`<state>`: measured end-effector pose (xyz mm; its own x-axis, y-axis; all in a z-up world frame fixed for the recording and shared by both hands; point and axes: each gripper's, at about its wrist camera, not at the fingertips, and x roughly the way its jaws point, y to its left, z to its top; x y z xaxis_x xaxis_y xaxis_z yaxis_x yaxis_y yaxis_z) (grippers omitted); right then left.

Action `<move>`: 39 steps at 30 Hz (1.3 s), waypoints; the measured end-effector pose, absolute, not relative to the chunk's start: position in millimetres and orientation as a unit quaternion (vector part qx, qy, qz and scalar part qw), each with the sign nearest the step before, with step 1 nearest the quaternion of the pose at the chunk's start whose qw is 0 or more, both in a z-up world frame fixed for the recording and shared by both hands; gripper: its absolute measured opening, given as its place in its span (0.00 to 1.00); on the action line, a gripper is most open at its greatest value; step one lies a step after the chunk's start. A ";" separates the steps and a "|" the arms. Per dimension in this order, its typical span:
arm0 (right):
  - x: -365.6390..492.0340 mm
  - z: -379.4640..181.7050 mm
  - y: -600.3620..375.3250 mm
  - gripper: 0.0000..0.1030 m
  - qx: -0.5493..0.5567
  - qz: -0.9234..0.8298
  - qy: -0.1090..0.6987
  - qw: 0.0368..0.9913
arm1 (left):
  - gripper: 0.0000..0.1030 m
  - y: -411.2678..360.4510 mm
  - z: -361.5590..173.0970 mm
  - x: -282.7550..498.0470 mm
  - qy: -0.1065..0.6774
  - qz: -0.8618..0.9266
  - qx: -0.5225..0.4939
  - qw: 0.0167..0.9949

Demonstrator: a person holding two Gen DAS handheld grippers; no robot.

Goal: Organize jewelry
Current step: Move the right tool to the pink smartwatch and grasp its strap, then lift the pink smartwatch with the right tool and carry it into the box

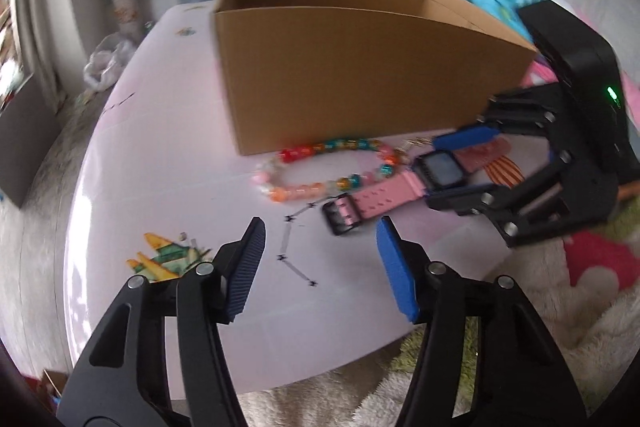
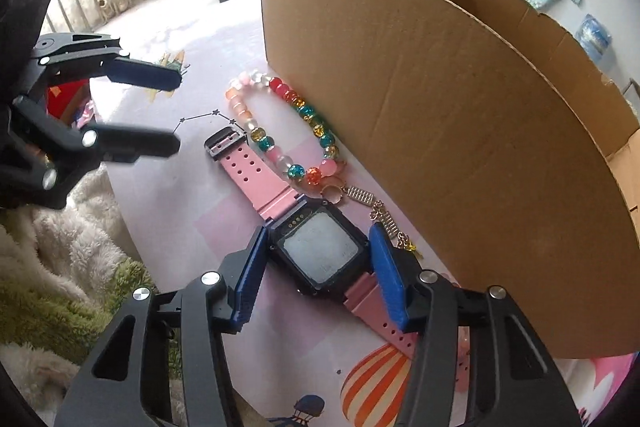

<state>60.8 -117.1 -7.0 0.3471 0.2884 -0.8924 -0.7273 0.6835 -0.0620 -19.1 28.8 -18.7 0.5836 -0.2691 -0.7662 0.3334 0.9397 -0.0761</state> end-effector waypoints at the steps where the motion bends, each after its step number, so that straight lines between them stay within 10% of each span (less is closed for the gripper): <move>1: 60.8 -6.4 -117.4 0.49 -0.232 0.328 0.474 0.784 | 0.54 22.9 -18.1 -20.8 0.422 -0.178 0.050 0.888; 18: 90.0 -16.0 -174.5 0.49 -0.073 0.445 0.550 0.703 | 0.53 -79.0 -35.9 -16.1 0.405 -0.204 0.293 0.842; 21: 89.6 -18.4 -174.4 0.49 -0.050 0.451 0.546 0.704 | 0.31 -88.2 -35.2 -11.3 0.399 -0.198 0.311 0.840; 23: 84.8 -19.1 -173.3 0.49 -0.047 0.446 0.538 0.714 | 0.12 -85.5 -33.4 -5.4 0.411 -0.198 0.291 0.841; 35: 40.2 -16.2 -178.1 0.52 -0.123 0.341 0.495 0.790 | 0.11 -60.7 -29.6 43.6 0.496 -0.216 0.107 0.834; 39: 27.5 -15.4 -173.8 0.39 -0.190 0.303 0.471 0.807 | 0.10 -59.9 -36.0 47.3 0.496 -0.214 0.104 0.835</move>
<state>27.5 -173.8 -15.4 0.3731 0.3108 -0.8742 -0.6682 0.7437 -0.0208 47.3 -59.9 -36.0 0.4164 -0.2550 -0.8727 0.4610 0.8865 -0.0390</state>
